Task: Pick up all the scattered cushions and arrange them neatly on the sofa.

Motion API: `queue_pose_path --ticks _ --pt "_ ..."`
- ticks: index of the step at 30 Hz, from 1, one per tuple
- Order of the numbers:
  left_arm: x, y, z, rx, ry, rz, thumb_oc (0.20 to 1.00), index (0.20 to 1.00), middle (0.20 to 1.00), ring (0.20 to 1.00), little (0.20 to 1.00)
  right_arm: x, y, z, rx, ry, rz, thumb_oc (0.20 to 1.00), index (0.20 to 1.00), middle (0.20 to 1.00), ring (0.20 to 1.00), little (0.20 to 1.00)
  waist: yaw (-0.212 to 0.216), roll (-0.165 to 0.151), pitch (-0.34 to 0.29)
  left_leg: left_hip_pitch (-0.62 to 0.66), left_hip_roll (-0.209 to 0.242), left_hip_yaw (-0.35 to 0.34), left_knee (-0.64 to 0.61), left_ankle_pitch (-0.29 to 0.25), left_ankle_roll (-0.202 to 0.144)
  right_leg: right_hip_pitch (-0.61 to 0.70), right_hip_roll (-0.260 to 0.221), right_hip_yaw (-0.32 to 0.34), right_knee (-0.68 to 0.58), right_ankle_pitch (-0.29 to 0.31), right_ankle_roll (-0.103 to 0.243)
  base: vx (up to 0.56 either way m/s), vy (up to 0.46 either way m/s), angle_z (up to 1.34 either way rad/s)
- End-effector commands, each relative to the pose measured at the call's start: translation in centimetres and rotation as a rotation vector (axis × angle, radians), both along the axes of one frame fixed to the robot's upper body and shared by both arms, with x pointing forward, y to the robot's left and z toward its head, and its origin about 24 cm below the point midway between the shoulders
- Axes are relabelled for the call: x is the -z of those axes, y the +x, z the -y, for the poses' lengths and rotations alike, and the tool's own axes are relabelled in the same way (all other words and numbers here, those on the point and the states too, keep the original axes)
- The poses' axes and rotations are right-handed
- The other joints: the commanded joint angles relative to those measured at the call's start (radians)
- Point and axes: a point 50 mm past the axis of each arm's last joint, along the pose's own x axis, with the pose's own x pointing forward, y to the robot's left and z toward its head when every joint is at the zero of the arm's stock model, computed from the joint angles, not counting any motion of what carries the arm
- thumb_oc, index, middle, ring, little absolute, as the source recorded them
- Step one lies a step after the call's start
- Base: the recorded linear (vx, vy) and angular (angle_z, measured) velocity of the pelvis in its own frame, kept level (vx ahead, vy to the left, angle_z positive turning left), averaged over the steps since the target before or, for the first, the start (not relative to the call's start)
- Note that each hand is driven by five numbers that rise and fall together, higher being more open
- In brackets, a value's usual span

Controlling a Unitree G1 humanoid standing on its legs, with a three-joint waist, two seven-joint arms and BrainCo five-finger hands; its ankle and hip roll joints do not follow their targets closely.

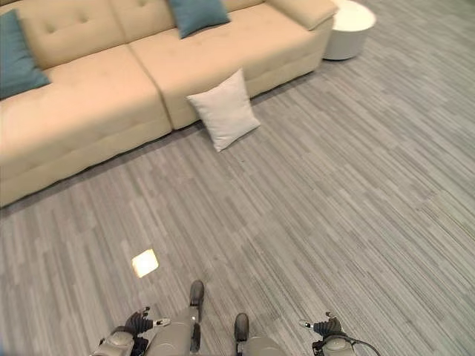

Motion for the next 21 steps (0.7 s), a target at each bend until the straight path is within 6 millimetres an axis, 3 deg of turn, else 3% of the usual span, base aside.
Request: queue_pose_path --ticks 1,2,4,7,8,10,13,15,16,17,18,21 --pt "-0.7 1.5 -1.4 0.054 0.059 0.028 1.0 1.0 1.0 1.0 1.0 -0.2 0.9 -0.4 -0.013 0.018 0.047 1.0 1.0 1.0 1.0 1.0 0.018 -0.073 -0.036 -0.026 -0.05 0.039 0.167 -0.196 0.015 -0.079 -0.109 0.002 0.262 -0.013 0.153 0.35 0.284 -0.91" --pt "-1.0 2.0 -1.7 0.07 0.075 0.041 1.0 1.0 1.0 1.0 1.0 -0.6 2.0 -0.6 -0.033 0.02 0.076 1.0 1.0 1.0 1.0 1.0 0.006 -0.065 -0.024 0.004 -0.052 0.049 0.168 -0.217 0.034 -0.134 -0.117 0.004 0.389 0.036 0.177 0.33 0.27 -0.66" --pt "-1.2 2.4 -1.8 0.072 0.08 0.056 1.0 1.0 1.0 1.0 1.0 -0.9 2.7 -0.6 -0.041 0.018 0.104 1.0 1.0 1.0 1.0 1.0 -0.006 -0.04 -0.016 0.062 -0.051 0.053 0.152 -0.244 0.046 -0.214 -0.131 -0.042 0.471 0.061 0.172 0.29 0.163 -0.12" --pt "-1.2 2.5 -1.8 0.073 0.079 0.056 1.0 1.0 1.0 1.0 1.0 -1.0 3.1 -0.5 -0.053 0.013 0.108 1.0 1.0 1.0 1.0 1.0 -0.021 -0.03 -0.01 0.111 -0.056 0.038 0.131 -0.259 0.047 -0.247 -0.109 -0.06 0.425 0.035 0.158 0.29 0.016 -0.04" --pt "-1.1 2.2 -1.9 0.077 0.083 0.041 1.0 1.0 1.0 1.0 1.0 -1.4 3.8 -0.6 -0.088 0.0 0.125 1.0 1.0 1.0 1.0 1.0 -0.034 -0.034 -0.005 0.172 -0.064 0.047 0.109 -0.289 0.043 -0.307 -0.121 -0.138 0.295 0.059 0.153 0.38 -0.088 0.27" --pt "-1.1 2.0 -1.9 0.076 0.081 0.037 1.0 1.0 1.0 1.0 1.0 -1.4 3.9 -0.6 -0.107 -0.007 0.121 1.0 1.0 1.0 1.0 1.0 -0.044 -0.035 -0.002 0.217 -0.06 0.049 0.088 -0.303 0.033 -0.319 -0.132 -0.179 0.195 0.087 0.159 0.43 -0.138 -0.18" --pt "-0.9 1.9 -1.7 0.074 0.071 0.037 1.0 1.0 1.0 1.0 1.0 -1.2 3.3 -0.4 -0.109 -0.012 0.099 1.0 1.0 1.0 1.0 1.0 -0.054 -0.043 -0.011 0.248 -0.066 0.029 0.099 -0.333 0.026 -0.293 -0.129 -0.149 0.143 0.109 0.159 0.36 -0.171 -0.24" --pt "-0.6 1.3 -0.8 0.045 0.022 0.029 1.0 1.0 1.0 1.0 1.0 -0.9 2.3 -0.2 -0.105 -0.007 0.073 1.0 1.0 1.0 1.0 1.0 -0.055 -0.042 -0.027 0.232 -0.038 0.022 0.234 -0.309 -0.026 -0.225 -0.096 -0.129 0.124 0.093 0.114 0.35 -0.222 0.33" --pt "-0.6 1.3 -0.8 0.045 0.022 0.03 1.0 1.0 1.0 1.0 1.0 -0.9 2.3 -0.2 -0.105 -0.007 0.074 1.0 1.0 1.0 1.0 1.0 -0.057 -0.044 -0.03 0.228 -0.04 0.021 0.233 -0.306 -0.026 -0.228 -0.099 -0.13 0.123 0.095 0.114 0.08 -0.232 0.09" --pt "-0.8 2.2 -0.4 0.034 -0.007 0.061 1.0 1.0 1.0 1.0 1.0 -0.9 2.3 -0.2 -0.093 -0.001 0.085 1.0 1.0 1.0 1.0 1.0 -0.046 -0.071 -0.004 0.105 -0.019 0.037 0.461 -0.215 -0.068 -0.184 -0.104 -0.129 0.106 0.085 0.085 0.07 -0.231 0.0" --pt "-1.0 2.6 -0.3 0.027 -0.014 0.079 1.0 1.0 1.0 1.0 1.0 -0.9 2.4 -0.2 -0.08 0.004 0.091 1.0 1.0 1.0 1.0 1.0 -0.04 -0.081 0.004 0.063 -0.007 0.048 0.531 -0.2 -0.068 -0.167 -0.101 -0.13 0.098 0.073 0.07 0.07 -0.23 0.11" --pt "-1.1 2.9 -0.1 0.011 -0.024 0.092 1.0 1.0 1.0 1.0 1.0 -0.7 2.0 -0.3 -0.066 0.012 0.077 1.0 1.0 1.0 1.0 1.0 -0.026 -0.091 0.012 0.011 0.003 0.063 0.557 -0.214 -0.055 -0.131 -0.098 -0.132 0.086 0.05 0.058 0.17 -0.11 0.13"
